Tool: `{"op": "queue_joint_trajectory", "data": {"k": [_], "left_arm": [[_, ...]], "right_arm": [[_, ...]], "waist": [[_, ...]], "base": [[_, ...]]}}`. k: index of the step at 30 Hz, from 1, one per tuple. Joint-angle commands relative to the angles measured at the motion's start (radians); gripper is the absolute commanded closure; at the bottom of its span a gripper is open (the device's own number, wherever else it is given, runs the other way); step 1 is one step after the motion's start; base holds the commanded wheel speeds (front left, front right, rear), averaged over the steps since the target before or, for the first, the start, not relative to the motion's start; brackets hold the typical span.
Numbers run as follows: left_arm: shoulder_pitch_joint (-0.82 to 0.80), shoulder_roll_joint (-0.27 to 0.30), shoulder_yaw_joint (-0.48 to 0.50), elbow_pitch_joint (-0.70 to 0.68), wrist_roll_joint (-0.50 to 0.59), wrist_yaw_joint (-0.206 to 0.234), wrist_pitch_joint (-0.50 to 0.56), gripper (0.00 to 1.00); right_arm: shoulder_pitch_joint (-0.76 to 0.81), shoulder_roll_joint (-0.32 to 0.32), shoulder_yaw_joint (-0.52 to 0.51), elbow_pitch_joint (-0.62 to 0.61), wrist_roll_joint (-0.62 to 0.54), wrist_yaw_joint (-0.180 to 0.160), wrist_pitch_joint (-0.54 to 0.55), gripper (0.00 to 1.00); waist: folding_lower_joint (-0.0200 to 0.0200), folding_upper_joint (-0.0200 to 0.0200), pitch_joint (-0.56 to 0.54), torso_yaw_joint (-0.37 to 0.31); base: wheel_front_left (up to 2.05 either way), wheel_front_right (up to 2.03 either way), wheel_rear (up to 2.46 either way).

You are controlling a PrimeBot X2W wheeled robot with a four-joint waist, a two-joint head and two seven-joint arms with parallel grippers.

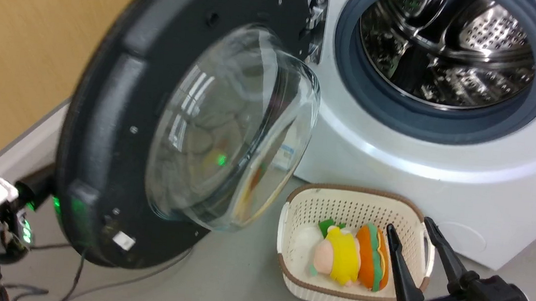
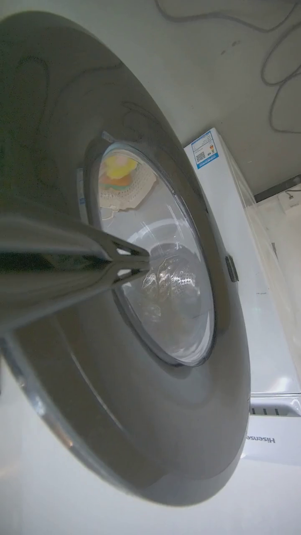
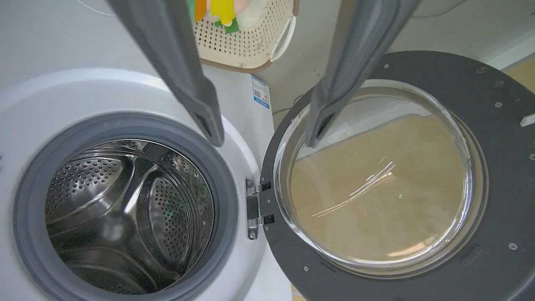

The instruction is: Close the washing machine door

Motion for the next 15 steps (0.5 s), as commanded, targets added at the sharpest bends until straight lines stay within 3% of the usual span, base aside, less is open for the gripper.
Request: {"op": "queue_joint_trajectory", "data": {"k": [1, 9, 15], "left_arm": [[0.033, -0.014, -0.01, -0.027, -0.01, 0.01, 0.026, 1.0], [0.155, -0.094, -0.07, -0.2, -0.069, 0.043, 0.161, 1.0], [0.231, -0.152, -0.134, -0.309, -0.108, 0.074, 0.203, 1.0]], "right_arm": [[0.014, 0.008, -0.008, 0.002, 0.007, 0.001, -0.005, 0.0], [0.042, 0.028, -0.042, 0.002, 0.001, 0.001, -0.005, 0.0], [0.052, 0.035, -0.049, 0.0, -0.002, 0.001, -0.005, 0.0]], "waist": [[0.0, -0.0001, -0.017, -0.008], [0.0, -0.0001, -0.054, -0.051], [0.0, -0.0001, -0.059, -0.103]], "base": [[0.0, 0.0, 0.0], [0.0, 0.0, 0.0], [0.0, 0.0, 0.0]]}}
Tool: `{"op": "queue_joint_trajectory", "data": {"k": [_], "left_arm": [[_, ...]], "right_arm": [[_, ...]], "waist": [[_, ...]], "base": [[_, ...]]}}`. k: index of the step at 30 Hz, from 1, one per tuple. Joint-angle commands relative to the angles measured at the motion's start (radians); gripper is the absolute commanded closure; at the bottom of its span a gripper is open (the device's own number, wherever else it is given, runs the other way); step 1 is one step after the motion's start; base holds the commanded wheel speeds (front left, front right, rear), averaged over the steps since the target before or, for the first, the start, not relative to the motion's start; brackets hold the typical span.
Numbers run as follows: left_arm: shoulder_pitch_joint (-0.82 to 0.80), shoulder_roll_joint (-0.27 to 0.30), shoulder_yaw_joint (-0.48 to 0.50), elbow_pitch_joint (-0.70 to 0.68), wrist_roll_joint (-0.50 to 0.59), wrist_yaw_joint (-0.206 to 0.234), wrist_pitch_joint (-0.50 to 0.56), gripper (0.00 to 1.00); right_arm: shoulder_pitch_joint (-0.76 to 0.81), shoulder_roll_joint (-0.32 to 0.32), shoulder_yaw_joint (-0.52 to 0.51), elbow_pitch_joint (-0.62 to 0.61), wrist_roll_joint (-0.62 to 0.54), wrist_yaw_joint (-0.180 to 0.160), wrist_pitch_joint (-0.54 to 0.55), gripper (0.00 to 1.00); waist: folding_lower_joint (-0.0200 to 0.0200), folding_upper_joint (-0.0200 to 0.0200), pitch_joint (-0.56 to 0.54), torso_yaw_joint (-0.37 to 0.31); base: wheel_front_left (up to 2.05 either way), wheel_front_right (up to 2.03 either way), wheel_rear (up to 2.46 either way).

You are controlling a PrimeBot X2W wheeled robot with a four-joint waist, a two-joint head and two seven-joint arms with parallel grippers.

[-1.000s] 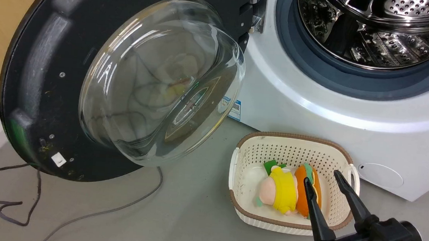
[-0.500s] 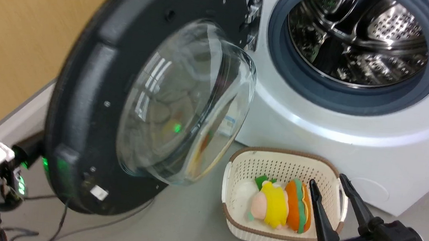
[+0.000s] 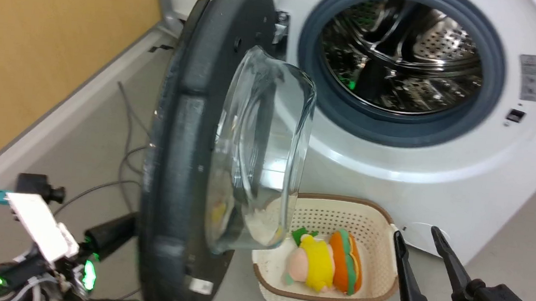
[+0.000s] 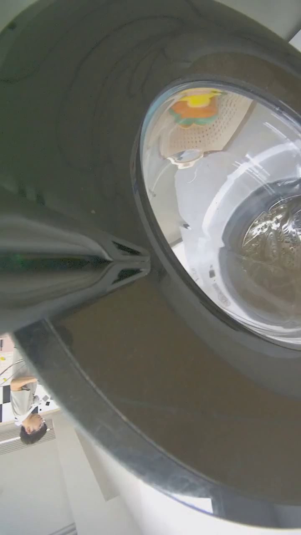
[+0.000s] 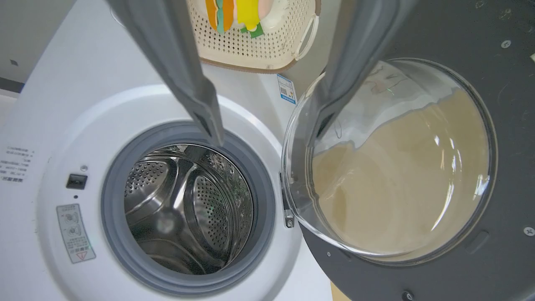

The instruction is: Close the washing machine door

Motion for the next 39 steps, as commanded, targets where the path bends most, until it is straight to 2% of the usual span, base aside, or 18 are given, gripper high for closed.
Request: {"op": "queue_joint_trajectory", "data": {"k": [1, 8, 15, 17, 24, 33, 39], "left_arm": [[0.024, -0.017, -0.025, -0.029, -0.02, 0.009, 0.008, 1.0], [0.092, -0.035, -0.135, -0.098, -0.088, 0.026, -0.021, 1.0], [0.132, -0.036, -0.297, -0.084, -0.213, 0.019, -0.173, 1.0], [0.132, -0.036, -0.343, -0.066, -0.204, -0.01, -0.213, 1.0], [0.098, -0.036, -0.447, 0.035, -0.271, -0.065, -0.373, 1.0], [-0.029, -0.036, -0.496, 0.154, -0.296, -0.121, -0.598, 1.0], [-0.133, -0.036, -0.521, 0.221, -0.353, -0.141, -0.749, 1.0]], "right_arm": [[0.017, 0.005, -0.002, -0.001, -0.002, 0.001, -0.005, 0.0], [0.017, 0.007, -0.002, -0.002, -0.005, 0.001, -0.005, 0.0], [0.01, -0.001, -0.004, -0.005, -0.007, 0.001, -0.005, 0.0], [0.005, -0.003, -0.001, -0.006, -0.007, 0.001, -0.005, 0.0], [-0.012, -0.01, 0.003, -0.007, -0.004, 0.001, -0.005, 0.0], [-0.027, -0.011, 0.002, -0.011, -0.001, 0.001, -0.005, 0.0], [-0.045, -0.003, 0.025, -0.008, 0.001, 0.001, -0.005, 0.0]], "waist": [[0.0, 0.0, -0.002, -0.027], [0.0, 0.0, 0.006, -0.1], [0.0, 0.0, 0.029, -0.198], [0.0, 0.0, 0.04, -0.231], [0.0, 0.0, 0.08, -0.347], [0.0, 0.0, 0.142, -0.473], [0.0, 0.0, 0.163, -0.563]], "base": [[0.0, 0.0, 0.0], [0.0, 0.0, 0.0], [0.0, 0.0, 0.0], [0.0, 0.0, 0.0], [0.0, 0.0, 0.0], [0.0, 0.0, 0.0], [0.0, 0.0, 0.0]]}}
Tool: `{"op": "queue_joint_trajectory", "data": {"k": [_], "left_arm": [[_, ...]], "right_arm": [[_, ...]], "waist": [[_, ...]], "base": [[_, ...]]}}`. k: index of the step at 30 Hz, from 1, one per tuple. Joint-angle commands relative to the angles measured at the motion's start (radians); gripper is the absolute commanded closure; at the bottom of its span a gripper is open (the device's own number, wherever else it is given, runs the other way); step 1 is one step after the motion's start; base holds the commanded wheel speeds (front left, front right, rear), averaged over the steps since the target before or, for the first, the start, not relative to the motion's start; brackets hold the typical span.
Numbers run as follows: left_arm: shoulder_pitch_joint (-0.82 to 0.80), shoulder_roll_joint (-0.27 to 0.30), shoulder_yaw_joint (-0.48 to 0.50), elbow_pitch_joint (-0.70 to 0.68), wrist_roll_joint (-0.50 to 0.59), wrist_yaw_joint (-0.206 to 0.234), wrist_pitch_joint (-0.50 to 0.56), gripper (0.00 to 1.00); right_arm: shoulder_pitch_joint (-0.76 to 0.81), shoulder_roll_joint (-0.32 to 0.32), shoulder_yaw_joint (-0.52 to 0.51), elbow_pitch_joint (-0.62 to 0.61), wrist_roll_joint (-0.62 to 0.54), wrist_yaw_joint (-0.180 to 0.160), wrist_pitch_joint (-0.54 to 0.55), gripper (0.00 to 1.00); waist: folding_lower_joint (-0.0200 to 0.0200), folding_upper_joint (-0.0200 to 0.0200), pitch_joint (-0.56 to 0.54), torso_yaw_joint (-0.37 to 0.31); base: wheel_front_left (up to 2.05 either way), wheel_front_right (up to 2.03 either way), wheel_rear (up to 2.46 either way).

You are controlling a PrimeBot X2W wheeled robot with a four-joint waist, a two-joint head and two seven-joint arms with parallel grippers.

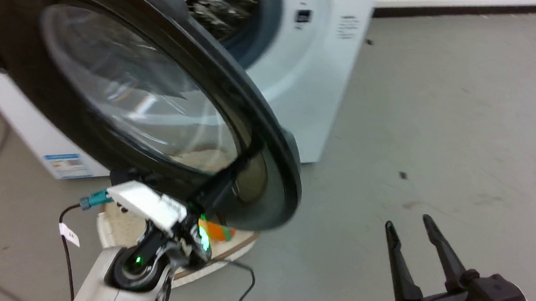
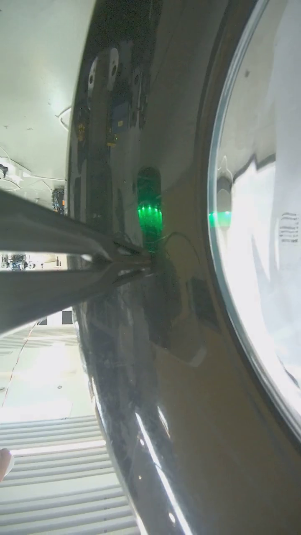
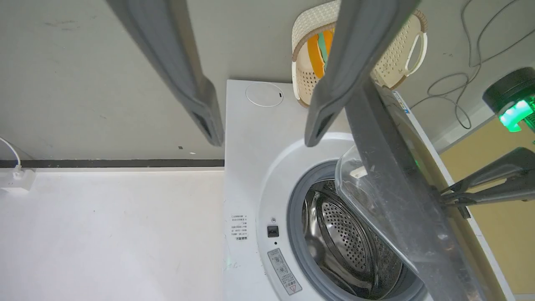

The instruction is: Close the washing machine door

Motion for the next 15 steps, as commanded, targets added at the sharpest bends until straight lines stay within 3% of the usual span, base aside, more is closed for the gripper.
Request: {"op": "queue_joint_trajectory", "data": {"k": [1, 8, 15], "left_arm": [[-0.031, -0.002, -0.004, 0.012, -0.007, -0.008, -0.021, 1.0], [-0.167, -0.002, -0.041, 0.117, -0.027, -0.014, -0.178, 1.0], [-0.19, -0.002, -0.072, 0.116, -0.009, -0.015, -0.23, 1.0]], "right_arm": [[-0.014, 0.004, 0.003, -0.001, 0.003, 0.001, -0.005, 0.0], [-0.018, 0.009, 0.011, 0.002, 0.004, 0.001, -0.005, 0.0], [-0.008, 0.014, 0.009, 0.005, 0.004, 0.001, -0.005, 0.0]], "waist": [[0.0, -0.0001, 0.017, -0.045], [0.0, -0.0001, 0.023, -0.099], [0.0, -0.0001, 0.004, -0.082]], "base": [[0.0, 0.0, 0.0], [0.0, 0.0, 0.0], [0.0, 0.0, 0.0]]}}
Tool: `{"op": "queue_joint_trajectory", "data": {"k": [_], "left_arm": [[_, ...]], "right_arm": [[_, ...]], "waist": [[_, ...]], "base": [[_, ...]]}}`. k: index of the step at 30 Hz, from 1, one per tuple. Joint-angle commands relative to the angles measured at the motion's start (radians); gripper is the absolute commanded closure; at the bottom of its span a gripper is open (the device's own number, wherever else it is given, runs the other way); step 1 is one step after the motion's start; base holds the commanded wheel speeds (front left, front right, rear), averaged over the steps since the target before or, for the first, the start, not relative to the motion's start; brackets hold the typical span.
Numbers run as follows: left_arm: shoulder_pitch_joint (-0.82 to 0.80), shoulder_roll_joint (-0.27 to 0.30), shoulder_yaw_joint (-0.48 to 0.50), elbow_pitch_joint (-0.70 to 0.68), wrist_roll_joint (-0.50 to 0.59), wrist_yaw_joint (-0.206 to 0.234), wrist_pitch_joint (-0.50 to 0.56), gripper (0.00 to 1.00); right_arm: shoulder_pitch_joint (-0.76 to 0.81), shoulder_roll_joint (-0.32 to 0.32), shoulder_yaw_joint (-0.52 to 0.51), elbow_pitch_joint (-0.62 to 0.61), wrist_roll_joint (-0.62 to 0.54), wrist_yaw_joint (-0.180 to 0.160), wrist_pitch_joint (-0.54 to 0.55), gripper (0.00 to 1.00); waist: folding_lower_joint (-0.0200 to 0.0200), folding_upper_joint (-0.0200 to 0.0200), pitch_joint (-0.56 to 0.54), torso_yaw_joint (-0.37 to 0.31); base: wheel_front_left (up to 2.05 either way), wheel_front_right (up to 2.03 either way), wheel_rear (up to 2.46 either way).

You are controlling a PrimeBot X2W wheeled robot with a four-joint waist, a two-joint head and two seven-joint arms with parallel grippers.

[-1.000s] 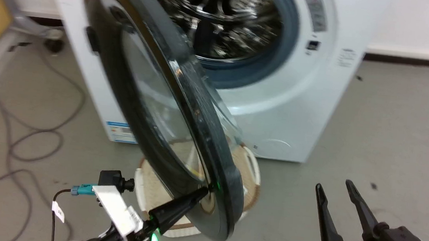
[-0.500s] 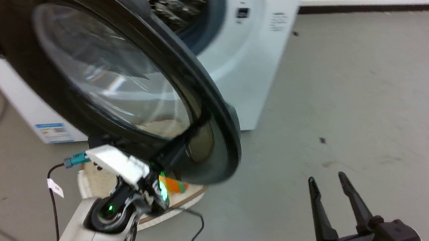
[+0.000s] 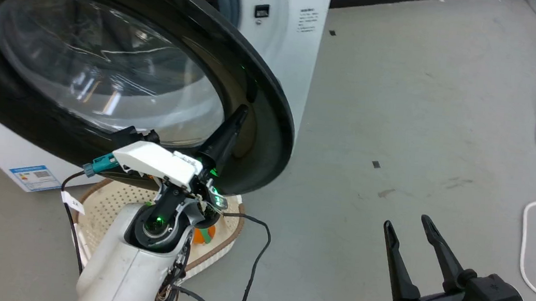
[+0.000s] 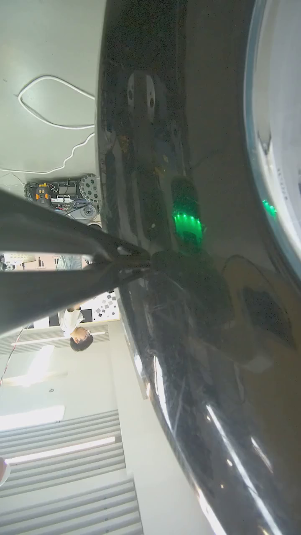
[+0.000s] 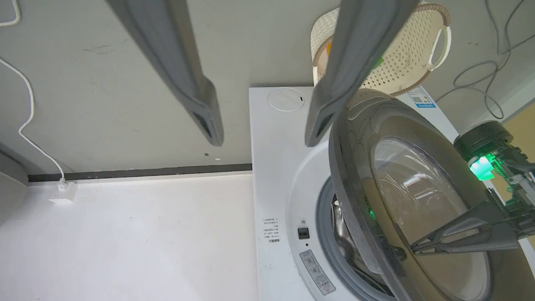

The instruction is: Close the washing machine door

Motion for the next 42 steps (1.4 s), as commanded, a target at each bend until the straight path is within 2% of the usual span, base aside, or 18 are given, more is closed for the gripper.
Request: {"op": "queue_joint_trajectory", "data": {"k": [1, 6, 11, 17, 20, 22, 27, 28, 29, 33, 37, 38, 39, 42], "left_arm": [[0.009, 0.003, -0.005, -0.006, 0.013, -0.004, -0.003, 1.0], [0.08, 0.034, -0.065, -0.062, 0.117, -0.004, 0.017, 1.0], [0.197, 0.141, -0.202, -0.163, 0.335, -0.004, -0.034, 1.0], [0.262, 0.332, -0.392, -0.214, 0.647, -0.005, -0.192, 1.0], [0.259, 0.394, -0.411, -0.192, 0.771, -0.003, -0.299, 1.0], [0.254, 0.416, -0.394, -0.181, 0.835, 0.02, -0.368, 1.0], [0.275, 0.409, -0.247, -0.234, 0.945, 0.118, -0.434, 1.0], [0.289, 0.391, -0.193, -0.266, 0.975, 0.14, -0.434, 1.0], [0.34, 0.353, -0.098, -0.325, 1.038, 0.163, -0.435, 1.0], [0.457, 0.269, 0.031, -0.394, 1.151, 0.175, -0.435, 1.0], [0.541, 0.213, 0.054, -0.393, 1.253, 0.128, -0.435, 1.0], [0.553, 0.207, 0.048, -0.387, 1.284, 0.114, -0.435, 0.53], [0.564, 0.199, 0.044, -0.375, 1.309, 0.104, -0.435, 0.0], [0.575, 0.172, 0.051, -0.355, 1.334, 0.09, -0.435, 0.0]], "right_arm": [[-0.006, 0.005, 0.0, 0.002, 0.003, 0.001, -0.005, 0.0], [0.003, 0.0, -0.004, 0.002, 0.002, 0.001, -0.005, 0.0], [0.021, -0.007, -0.018, 0.001, 0.003, 0.001, -0.005, 0.0], [0.043, -0.013, -0.033, -0.001, 0.004, 0.001, -0.005, 0.0], [0.052, -0.012, -0.041, -0.004, 0.005, 0.001, -0.005, 0.0], [0.056, -0.011, -0.045, -0.007, 0.004, 0.001, -0.005, 0.0], [0.06, -0.008, -0.051, -0.025, 0.005, 0.001, -0.005, 0.0], [0.061, -0.008, -0.051, -0.029, 0.005, 0.001, -0.005, 0.0], [0.063, -0.007, -0.049, -0.035, 0.003, 0.001, -0.005, 0.0], [0.065, -0.007, -0.046, -0.04, 0.003, 0.001, -0.005, 0.0], [0.069, -0.009, -0.042, -0.04, 0.001, 0.001, -0.005, 0.0], [0.07, -0.01, -0.041, -0.039, 0.001, 0.001, -0.005, 0.0], [0.072, -0.011, -0.04, -0.038, 0.001, 0.001, -0.005, 0.0], [0.076, -0.012, -0.043, -0.034, 0.003, 0.001, -0.005, 0.0]], "waist": [[-0.0001, 0.0, -0.012, 0.014], [-0.0001, 0.0, -0.053, 0.065], [-0.0001, 0.0, -0.1, 0.129], [-0.0001, 0.0, -0.143, 0.213], [-0.0001, 0.0, -0.156, 0.254], [-0.0001, 0.0, -0.162, 0.278], [-0.0001, 0.0, -0.166, 0.329], [-0.0001, 0.0, -0.166, 0.336], [-0.0001, 0.0, -0.166, 0.346], [-0.0001, 0.0, -0.166, 0.353], [-0.0001, 0.0, -0.165, 0.354], [-0.0001, 0.0, -0.165, 0.354], [-0.0001, 0.0, -0.165, 0.354], [-0.0001, 0.0, -0.164, 0.354]], "base": [[0.0, 0.0, 0.0], [0.0, 0.0, 0.0], [0.0, 0.0, 0.0], [0.0, 0.0, 0.0], [0.0, 0.0, 0.0], [0.0, 0.0, 0.0], [0.0, 0.0, 0.0], [0.0, 0.0, 0.0], [0.0, 0.0, 0.0], [0.0, 0.0, 0.0], [0.0, 0.0, 0.0], [0.0, 0.0, 0.0], [0.0, 0.0, 0.0], [0.0, 0.0, 0.0]]}}
